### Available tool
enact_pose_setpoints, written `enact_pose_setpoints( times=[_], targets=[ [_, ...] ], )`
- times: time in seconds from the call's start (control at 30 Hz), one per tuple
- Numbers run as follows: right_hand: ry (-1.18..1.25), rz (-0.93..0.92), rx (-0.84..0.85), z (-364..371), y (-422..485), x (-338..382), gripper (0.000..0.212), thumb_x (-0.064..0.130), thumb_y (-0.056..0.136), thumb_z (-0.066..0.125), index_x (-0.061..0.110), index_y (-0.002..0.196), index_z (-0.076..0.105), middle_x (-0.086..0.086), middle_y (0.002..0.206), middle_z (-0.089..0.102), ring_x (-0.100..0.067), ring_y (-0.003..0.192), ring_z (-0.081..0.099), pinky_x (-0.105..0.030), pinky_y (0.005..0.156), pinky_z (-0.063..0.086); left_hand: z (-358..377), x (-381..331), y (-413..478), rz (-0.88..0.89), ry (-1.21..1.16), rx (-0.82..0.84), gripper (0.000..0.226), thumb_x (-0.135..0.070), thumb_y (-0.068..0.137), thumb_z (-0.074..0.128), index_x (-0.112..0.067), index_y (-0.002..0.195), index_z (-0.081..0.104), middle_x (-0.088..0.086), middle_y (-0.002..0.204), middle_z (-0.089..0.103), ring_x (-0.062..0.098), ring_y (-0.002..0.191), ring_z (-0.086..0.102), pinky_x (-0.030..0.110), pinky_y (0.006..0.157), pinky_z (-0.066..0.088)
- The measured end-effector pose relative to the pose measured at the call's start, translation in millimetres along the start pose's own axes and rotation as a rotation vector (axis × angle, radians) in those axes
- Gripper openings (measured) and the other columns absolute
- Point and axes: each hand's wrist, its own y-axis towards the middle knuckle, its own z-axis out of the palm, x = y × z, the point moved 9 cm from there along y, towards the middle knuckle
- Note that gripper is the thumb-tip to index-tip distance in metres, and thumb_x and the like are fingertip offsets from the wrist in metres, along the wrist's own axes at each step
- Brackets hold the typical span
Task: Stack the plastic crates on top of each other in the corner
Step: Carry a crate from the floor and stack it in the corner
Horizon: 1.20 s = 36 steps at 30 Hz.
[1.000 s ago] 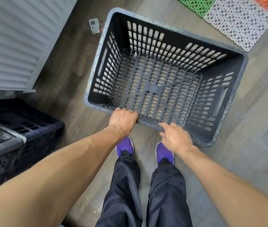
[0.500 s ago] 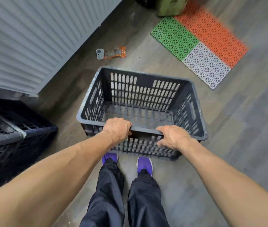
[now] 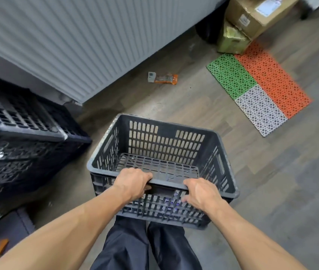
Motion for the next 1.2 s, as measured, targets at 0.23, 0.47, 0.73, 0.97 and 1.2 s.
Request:
enact_pose_setpoints(
  times=[0.23, 0.47, 0.73, 0.97, 1.2],
  targets=[
    [-0.1, -0.022, -0.125, -26.1, -52.3, 46.0, 0.025, 0.025, 0.09, 0.062, 0.024, 0.114, 0.056, -0.003, 0.107, 0.069, -0.027, 0.105, 0.063, -0.037, 0.08, 0.052, -31.0, 14.5, -76.8, -0.078, -0.049, -0.101, 0.02, -0.043, 0.098, 0.047, -0.026, 0.108, 0.052, 0.0, 0.094, 0.07, 0.023, 0.082, 0.065, 0.036, 0.071, 0.047],
    [-0.233, -0.118, -0.275, -78.4, -114.4, 117.2, 0.019, 0.01, 0.087, 0.053, 0.018, 0.099, 0.064, -0.005, 0.095, 0.071, -0.03, 0.096, 0.065, -0.035, 0.08, 0.049, -66.5, 43.2, -170.1, -0.167, -0.122, -0.176, 0.024, -0.045, 0.099, 0.048, -0.026, 0.112, 0.053, -0.001, 0.09, 0.068, 0.019, 0.072, 0.056, 0.035, 0.074, 0.052],
    [-0.332, -0.287, -0.397, -130.6, -204.9, 209.9, 0.004, 0.023, 0.086, 0.062, 0.022, 0.09, 0.063, 0.001, 0.083, 0.07, -0.025, 0.085, 0.065, -0.035, 0.07, 0.044, -119.7, 72.0, -306.1, -0.191, -0.118, -0.411, 0.029, -0.053, 0.094, 0.05, -0.024, 0.098, 0.051, -0.005, 0.082, 0.071, 0.021, 0.076, 0.068, 0.031, 0.06, 0.046],
    [-0.447, -0.382, -0.406, -177.7, -286.6, 284.0, 0.024, 0.048, 0.086, 0.065, 0.024, 0.088, 0.062, 0.007, 0.077, 0.066, -0.019, 0.073, 0.063, -0.031, 0.064, 0.042, -166.6, 93.3, -399.2, -0.209, -0.127, -0.574, 0.028, -0.054, 0.094, 0.051, -0.026, 0.091, 0.048, -0.006, 0.074, 0.068, 0.016, 0.067, 0.065, 0.031, 0.059, 0.049],
    [-0.486, -0.455, -0.553, -192.4, -334.7, 350.7, 0.033, 0.056, 0.082, 0.07, 0.026, 0.084, 0.058, 0.005, 0.078, 0.07, -0.02, 0.074, 0.067, -0.03, 0.065, 0.05, -181.3, 120.8, -472.3, -0.298, -0.093, -0.691, 0.033, -0.056, 0.092, 0.051, -0.028, 0.083, 0.035, -0.006, 0.073, 0.067, 0.018, 0.069, 0.067, 0.03, 0.055, 0.044]
  ],
)
